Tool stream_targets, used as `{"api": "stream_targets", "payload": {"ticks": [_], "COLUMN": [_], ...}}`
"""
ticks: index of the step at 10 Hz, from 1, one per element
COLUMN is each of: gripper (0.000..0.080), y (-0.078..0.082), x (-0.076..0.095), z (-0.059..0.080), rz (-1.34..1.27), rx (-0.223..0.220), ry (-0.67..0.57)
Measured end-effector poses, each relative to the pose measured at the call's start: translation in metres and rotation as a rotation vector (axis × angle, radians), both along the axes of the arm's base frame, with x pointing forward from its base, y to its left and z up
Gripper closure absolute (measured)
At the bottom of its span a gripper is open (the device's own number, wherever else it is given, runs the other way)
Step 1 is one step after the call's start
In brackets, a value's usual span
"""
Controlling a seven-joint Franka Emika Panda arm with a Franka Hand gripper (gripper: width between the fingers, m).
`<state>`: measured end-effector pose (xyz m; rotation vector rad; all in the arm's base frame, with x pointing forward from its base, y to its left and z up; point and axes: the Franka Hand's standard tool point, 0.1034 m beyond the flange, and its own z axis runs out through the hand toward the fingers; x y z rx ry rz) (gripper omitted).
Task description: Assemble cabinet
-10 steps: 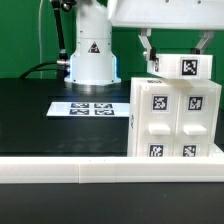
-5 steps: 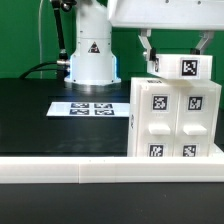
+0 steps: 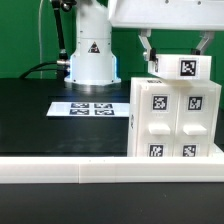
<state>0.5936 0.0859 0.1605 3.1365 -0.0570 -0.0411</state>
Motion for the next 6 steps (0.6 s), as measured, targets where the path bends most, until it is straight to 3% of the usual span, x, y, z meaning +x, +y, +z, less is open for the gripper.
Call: {"api": "stream_targets", "payload": {"ticks": [6], "gripper": [0.0236], "y": [0.0084], "x": [-0.0005], "z": [-0.0007], "rz": [-0.498], "rx": [0.007], "ry": [0.001]}}
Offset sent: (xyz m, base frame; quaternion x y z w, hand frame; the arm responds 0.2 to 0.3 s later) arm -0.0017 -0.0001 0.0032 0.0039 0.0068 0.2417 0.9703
